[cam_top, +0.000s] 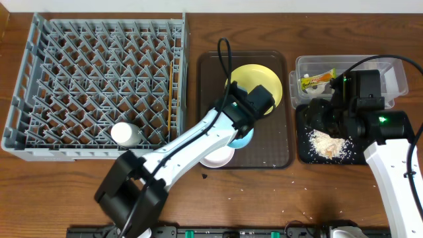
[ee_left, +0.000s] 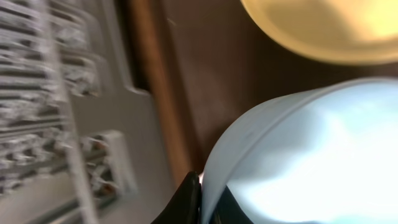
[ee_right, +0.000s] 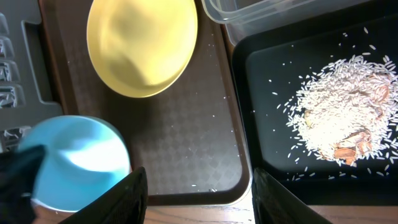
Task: Sort waste into correct bins and load items into the dishwasher
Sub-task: 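Lift the blue bowl left and place it in the dish rack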
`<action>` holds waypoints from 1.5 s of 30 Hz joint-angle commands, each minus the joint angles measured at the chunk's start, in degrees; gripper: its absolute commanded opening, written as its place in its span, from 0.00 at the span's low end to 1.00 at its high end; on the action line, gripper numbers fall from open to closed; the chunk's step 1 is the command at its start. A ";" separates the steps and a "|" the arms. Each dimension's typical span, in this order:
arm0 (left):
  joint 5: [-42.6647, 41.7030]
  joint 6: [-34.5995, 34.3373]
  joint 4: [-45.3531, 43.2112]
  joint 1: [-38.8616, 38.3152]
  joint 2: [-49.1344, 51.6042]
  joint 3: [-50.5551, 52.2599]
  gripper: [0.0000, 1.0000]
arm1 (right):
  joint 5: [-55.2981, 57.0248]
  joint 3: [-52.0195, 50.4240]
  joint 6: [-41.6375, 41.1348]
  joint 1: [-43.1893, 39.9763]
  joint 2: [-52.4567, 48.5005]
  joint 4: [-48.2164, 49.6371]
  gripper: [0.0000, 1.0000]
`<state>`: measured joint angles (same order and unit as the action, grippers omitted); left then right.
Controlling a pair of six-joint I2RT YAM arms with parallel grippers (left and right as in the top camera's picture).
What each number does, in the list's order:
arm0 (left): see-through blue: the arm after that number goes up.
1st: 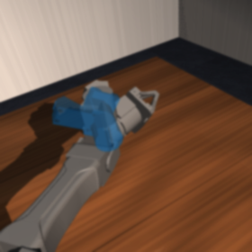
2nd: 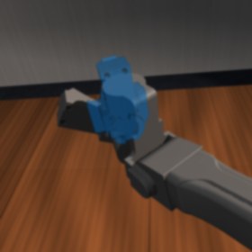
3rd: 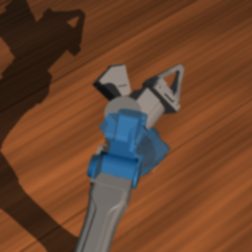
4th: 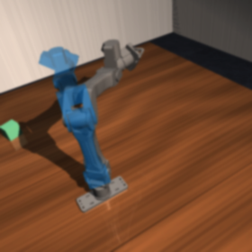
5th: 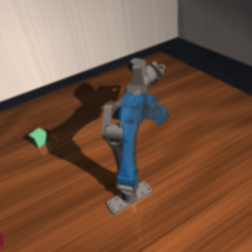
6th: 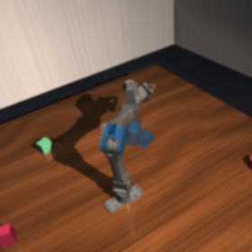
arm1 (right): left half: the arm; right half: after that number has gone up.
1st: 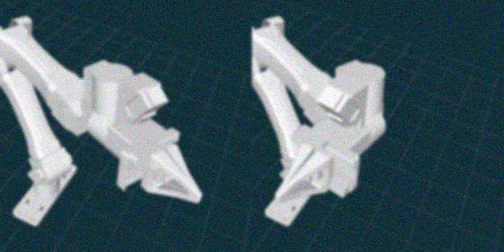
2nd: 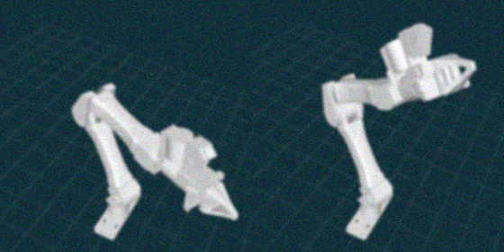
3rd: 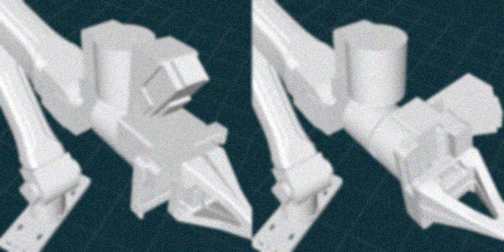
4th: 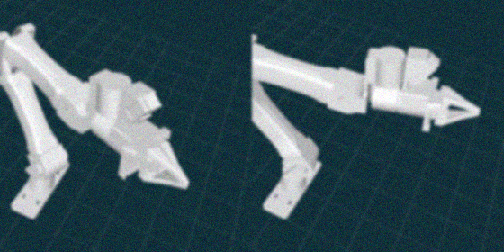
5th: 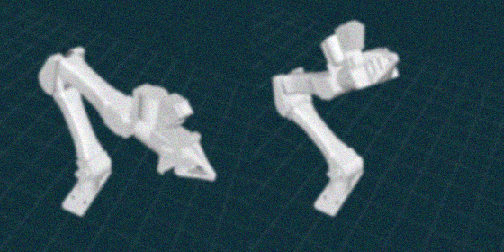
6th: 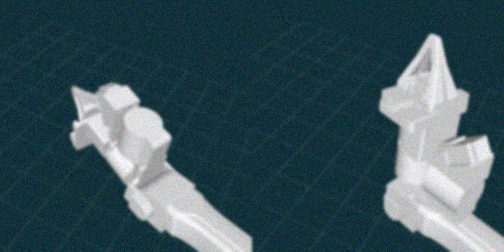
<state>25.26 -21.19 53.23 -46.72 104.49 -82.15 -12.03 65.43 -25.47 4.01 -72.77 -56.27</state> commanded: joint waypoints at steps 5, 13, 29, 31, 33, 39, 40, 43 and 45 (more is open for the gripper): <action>14.47 -1.33 -0.44 0.15 -2.84 -2.27 0.08 | -0.44 0.50 -0.63 -0.31 0.24 -0.07 0.52; 33.90 -0.48 -0.13 0.15 -4.96 -2.32 0.07 | -0.42 0.50 -0.63 -0.31 0.24 0.00 0.52; 51.76 0.61 -5.44 17.05 -3.87 -2.29 0.07 | -0.42 0.50 -0.63 -0.31 0.24 0.13 0.52; 51.76 2.51 -7.96 19.87 -2.86 -2.29 0.07 | -0.44 0.50 -0.63 -0.31 0.24 0.11 0.52; 51.76 3.93 -10.10 22.03 -1.46 -2.29 0.07 | -0.42 0.50 -0.63 -0.31 0.24 0.11 0.52; 51.76 9.14 -15.91 26.01 4.59 -2.29 0.07 | -0.44 0.50 -0.63 -0.31 0.24 0.11 0.52; 51.78 9.66 -16.33 26.34 5.38 -2.29 0.07 | -0.42 0.50 -0.63 -0.31 0.24 0.11 0.52; 51.74 9.81 -16.46 26.56 7.45 -2.29 0.07 | -0.44 0.50 -0.63 -0.31 0.24 0.09 0.52; 51.74 9.81 -16.46 26.10 8.35 -2.29 0.07 | -0.44 0.50 -0.63 -0.31 0.24 0.11 0.52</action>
<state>75.40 -12.84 36.99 -20.43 111.61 -83.35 -12.05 65.43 -25.47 4.01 -72.77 -56.12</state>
